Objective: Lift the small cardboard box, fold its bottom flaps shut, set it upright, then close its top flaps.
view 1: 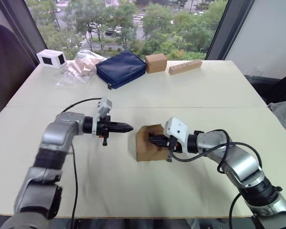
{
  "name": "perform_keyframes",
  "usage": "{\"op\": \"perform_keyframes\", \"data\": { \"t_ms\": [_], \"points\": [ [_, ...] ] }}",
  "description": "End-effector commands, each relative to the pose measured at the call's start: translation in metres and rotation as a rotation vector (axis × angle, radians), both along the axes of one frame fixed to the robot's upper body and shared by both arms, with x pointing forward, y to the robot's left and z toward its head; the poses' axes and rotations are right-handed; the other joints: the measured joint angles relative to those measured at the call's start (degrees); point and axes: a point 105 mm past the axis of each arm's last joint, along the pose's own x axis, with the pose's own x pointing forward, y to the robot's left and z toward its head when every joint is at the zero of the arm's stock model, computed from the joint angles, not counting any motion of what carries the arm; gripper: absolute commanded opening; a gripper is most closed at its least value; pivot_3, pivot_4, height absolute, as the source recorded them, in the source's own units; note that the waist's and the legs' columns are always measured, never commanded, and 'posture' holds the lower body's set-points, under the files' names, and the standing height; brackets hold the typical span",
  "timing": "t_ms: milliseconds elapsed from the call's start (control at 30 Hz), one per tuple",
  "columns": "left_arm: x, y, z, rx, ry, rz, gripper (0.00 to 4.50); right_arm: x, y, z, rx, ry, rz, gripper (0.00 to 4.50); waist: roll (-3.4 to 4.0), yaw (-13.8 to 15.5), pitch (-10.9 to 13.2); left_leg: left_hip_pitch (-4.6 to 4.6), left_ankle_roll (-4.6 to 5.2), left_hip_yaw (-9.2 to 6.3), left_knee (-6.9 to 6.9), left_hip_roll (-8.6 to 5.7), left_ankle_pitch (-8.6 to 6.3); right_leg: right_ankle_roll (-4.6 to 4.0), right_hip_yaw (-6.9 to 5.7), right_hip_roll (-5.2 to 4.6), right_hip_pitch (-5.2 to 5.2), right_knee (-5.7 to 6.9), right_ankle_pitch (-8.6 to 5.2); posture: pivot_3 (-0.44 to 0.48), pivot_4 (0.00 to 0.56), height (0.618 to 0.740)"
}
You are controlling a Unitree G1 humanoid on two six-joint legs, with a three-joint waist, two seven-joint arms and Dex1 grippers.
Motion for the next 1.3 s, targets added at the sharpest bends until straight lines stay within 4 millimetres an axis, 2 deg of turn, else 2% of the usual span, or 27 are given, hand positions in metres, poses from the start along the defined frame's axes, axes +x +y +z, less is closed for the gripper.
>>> {"op": "perform_keyframes", "data": {
  "t_ms": [33, 200, 467, 700, 767, 833, 933, 1067, 1233, 1300],
  "points": [
    [-0.016, -0.012, 0.008, -0.019, -0.024, -0.005, 0.01, 0.0, 0.001, 0.009, 0.04, -0.028, 0.009, 0.0, 0.0, -0.1, 0.0, 0.03, 0.0, 0.0, 0.0, 0.0, 0.0, 0.0, 0.0, 0.0, 0.02, 0.0, 0.0, 0.0, 0.15, 0.74],
    [-0.02, -0.023, -0.01, -0.004, -0.011, 0.024, 0.01, -0.002, 0.004, 0.01, 0.045, -0.023, 0.022, 0.0, 0.0, -0.2, 0.0, 0.1, 0.0, 0.01, -0.01, 0.0, 0.0, 0.0, 0.0, 0.03, 0.05, 0.01, 0.0, 0.0, 0.15, 0.74],
    [-0.012, -0.022, -0.029, 0.03, 0.002, 0.057, 0.01, -0.002, 0.001, 0.018, 0.055, -0.037, 0.017, 0.0, 0.0, -0.1, 0.0, 0.1, 0.0, 0.01, -0.02, 0.0, 0.0, -0.01, 0.0, 0.04, 0.05, 0.01, 0.0, 0.0, 0.15, 0.74],
    [-0.008, -0.023, -0.03, 0.013, -0.003, 0.069, 0.01, -0.012, -0.01, 0.07, 0.176, -0.058, 0.088, 0.0, 0.01, -0.1, 0.0, 0.1, 0.0, 0.01, -0.02, 0.0, 0.0, -0.01, 0.0, 0.03, 0.06, 0.01, 0.0, 0.0, 0.15, 0.74],
    [-0.008, -0.022, -0.031, 0.012, -0.004, 0.071, 0.01, -0.003, -0.014, 0.09, 0.178, -0.121, 0.069, 0.0, 0.01, -0.1, 0.0, 0.14, 0.01, 0.01, -0.03, 0.0, 0.0, -0.01, 0.0, 0.03, 0.08, 0.0, 0.0, 0.0, 0.15, 0.74],
    [-0.008, -0.022, -0.032, 0.012, -0.004, 0.074, 0.01, 0.004, -0.014, 0.099, 0.176, -0.156, 0.058, 0.0, 0.01, -0.2, 0.0, 0.19, 0.0, 0.01, -0.04, 0.0, 0.0, -0.01, 0.0, 0.02, 0.12, 0.0, -0.01, 0.0, 0.15, 0.74],
    [-0.008, -0.022, -0.032, 0.009, -0.005, 0.077, 0.01, 0.02, -0.009, 0.088, 0.127, -0.174, 0.016, 0.0, 0.01, -0.2, 0.0, 0.33, 0.01, 0.02, -0.13, 0.0, 0.0, -0.03, 0.0, 0.02, 0.23, -0.01, -0.02, 0.0, 0.15, 0.74],
    [-0.011, -0.024, -0.033, 0.008, -0.005, 0.077, 0.01, 0.042, -0.01, 0.054, -0.055, -0.158, -0.062, 0.0, 0.01, -0.2, 0.0, 0.35, 0.0, 0.05, -0.13, 0.0, 0.0, -0.03, 0.02, 0.01, 0.24, -0.02, -0.02, 0.0, 0.15, 0.74],
    [-0.012, -0.023, -0.033, 0.007, -0.007, 0.081, 0.01, 0.037, -0.005, 0.044, -0.068, -0.124, -0.029, 0.0, 0.01, -0.2, 0.0, 0.31, 0.0, 0.06, -0.13, 0.0, 0.0, -0.03, 0.02, 0.01, 0.2, -0.03, -0.02, 0.0, 0.15, 0.74],
    [-0.009, -0.021, -0.032, 0.009, -0.012, 0.091, 0.01, 0.028, -0.003, 0.04, -0.07, -0.1, 0.012, 0.0, 0.01, -0.2, 0.0, 0.32, 0.0, 0.05, -0.14, 0.0, 0.0, -0.03, 0.02, 0.0, 0.21, -0.03, -0.02, 0.0, 0.15, 0.74]
  ]
}}
